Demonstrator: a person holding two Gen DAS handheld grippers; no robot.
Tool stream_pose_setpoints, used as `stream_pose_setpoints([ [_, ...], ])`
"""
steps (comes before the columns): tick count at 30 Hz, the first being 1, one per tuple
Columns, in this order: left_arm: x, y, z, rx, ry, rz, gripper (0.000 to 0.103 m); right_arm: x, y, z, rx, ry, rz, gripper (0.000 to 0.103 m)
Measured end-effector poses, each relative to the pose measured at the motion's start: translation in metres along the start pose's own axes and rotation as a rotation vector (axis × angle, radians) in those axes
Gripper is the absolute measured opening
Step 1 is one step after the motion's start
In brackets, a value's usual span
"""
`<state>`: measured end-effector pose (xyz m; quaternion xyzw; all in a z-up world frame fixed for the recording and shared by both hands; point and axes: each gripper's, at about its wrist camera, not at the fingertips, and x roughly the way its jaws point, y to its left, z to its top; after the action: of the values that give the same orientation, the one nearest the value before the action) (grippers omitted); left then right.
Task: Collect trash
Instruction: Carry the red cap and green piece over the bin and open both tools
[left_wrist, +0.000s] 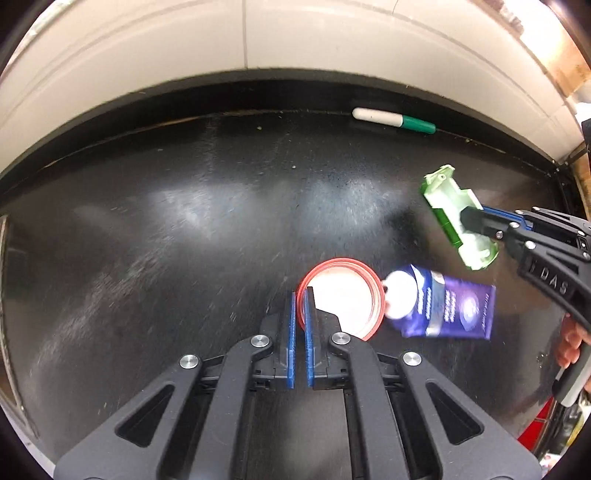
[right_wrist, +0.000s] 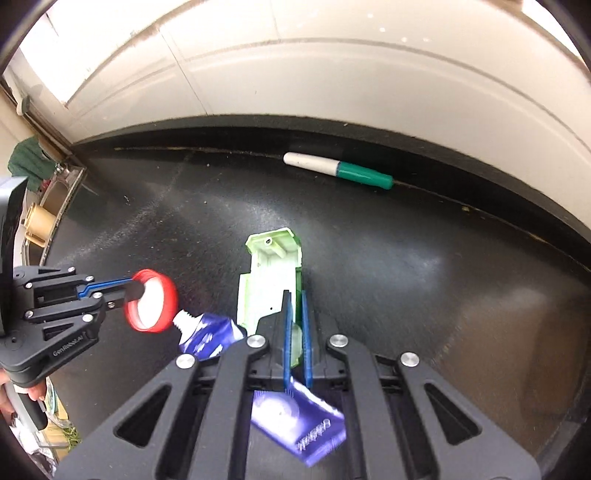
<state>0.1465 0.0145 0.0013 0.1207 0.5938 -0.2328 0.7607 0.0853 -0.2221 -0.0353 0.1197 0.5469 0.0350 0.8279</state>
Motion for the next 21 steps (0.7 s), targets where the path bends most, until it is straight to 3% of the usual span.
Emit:
stream_pose_setpoints([
  [12, -0.049, -0.002, -0.06, -0.05, -0.062, 0.018, 0.003, -0.051, 0.026, -0.022, -0.055, -0.064, -0.024, 0.006],
  [17, -0.068, 0.019, -0.105, -0.146, -0.08, 0.03, 0.003, -0.053, 0.057, -0.026, -0.138, -0.049, -0.005, 0.006],
  [21, -0.083, 0.055, -0.159, -0.283, -0.095, 0.075, 0.003, -0.042, 0.113, -0.027, -0.257, -0.026, 0.043, 0.006],
])
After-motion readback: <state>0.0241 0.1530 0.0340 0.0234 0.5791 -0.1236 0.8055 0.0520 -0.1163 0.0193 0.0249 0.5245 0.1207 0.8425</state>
